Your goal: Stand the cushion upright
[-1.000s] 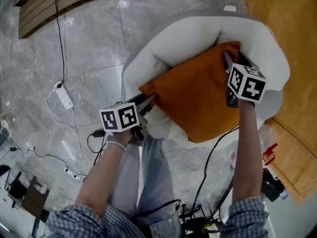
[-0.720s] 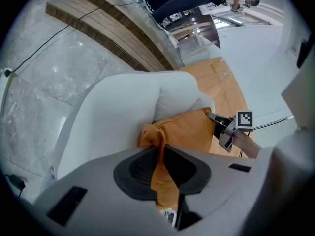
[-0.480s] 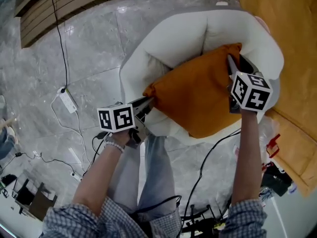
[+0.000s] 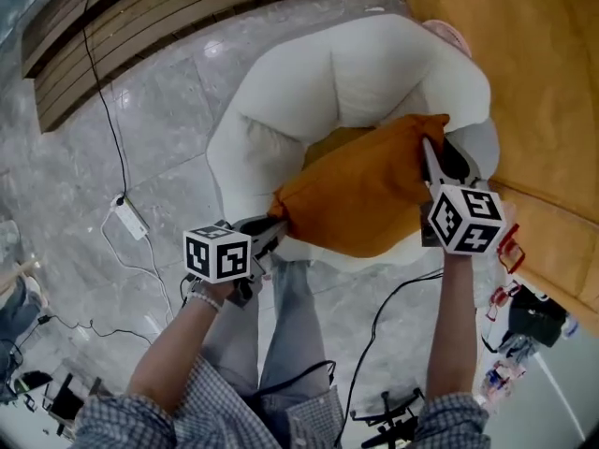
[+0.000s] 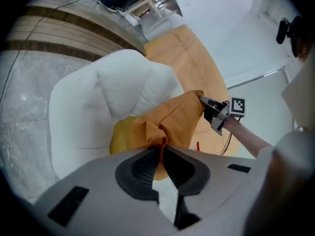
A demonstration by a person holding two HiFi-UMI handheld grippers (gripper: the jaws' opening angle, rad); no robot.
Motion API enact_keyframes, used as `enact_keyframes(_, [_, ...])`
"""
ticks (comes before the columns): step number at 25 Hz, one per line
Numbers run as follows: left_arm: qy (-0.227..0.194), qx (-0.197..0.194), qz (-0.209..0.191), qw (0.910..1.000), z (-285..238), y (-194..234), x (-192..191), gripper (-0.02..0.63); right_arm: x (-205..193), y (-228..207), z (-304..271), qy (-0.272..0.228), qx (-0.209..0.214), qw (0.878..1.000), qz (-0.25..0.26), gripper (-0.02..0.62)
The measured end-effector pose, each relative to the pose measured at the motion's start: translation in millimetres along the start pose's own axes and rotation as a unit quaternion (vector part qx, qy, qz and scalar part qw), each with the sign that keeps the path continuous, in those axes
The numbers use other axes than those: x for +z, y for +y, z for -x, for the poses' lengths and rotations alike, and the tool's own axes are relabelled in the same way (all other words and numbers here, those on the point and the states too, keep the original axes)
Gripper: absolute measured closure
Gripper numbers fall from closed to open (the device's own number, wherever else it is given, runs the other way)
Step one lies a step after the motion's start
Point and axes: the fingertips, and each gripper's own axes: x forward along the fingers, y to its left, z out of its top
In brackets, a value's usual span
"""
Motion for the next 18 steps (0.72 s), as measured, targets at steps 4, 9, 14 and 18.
enact_keyframes(4, [0.020, 0.009, -0.054, 0.9983, 5, -26, -15, 0.571, -3, -8, 41, -0.016, -0.010, 1.000, -0.006, 0.488])
enact_keyframes(9, [0.028, 0.039, -0.134, 0.9898, 2, -54, -16, 0.572, -8, -27, 86, -0.038, -0.038, 0.998, -0.033, 0.497])
enact_keyframes(14, [0.036, 0.067, -0.212, 0.9743, 3, -80, -13, 0.574, -15, -42, 129, -0.049, -0.061, 0.996, -0.044, 0.511])
enact_keyframes(18, [0.040, 0.085, -0.273, 0.9575, 9, -97, -10, 0.575, -23, -45, 167, -0.053, -0.078, 0.995, -0.038, 0.520])
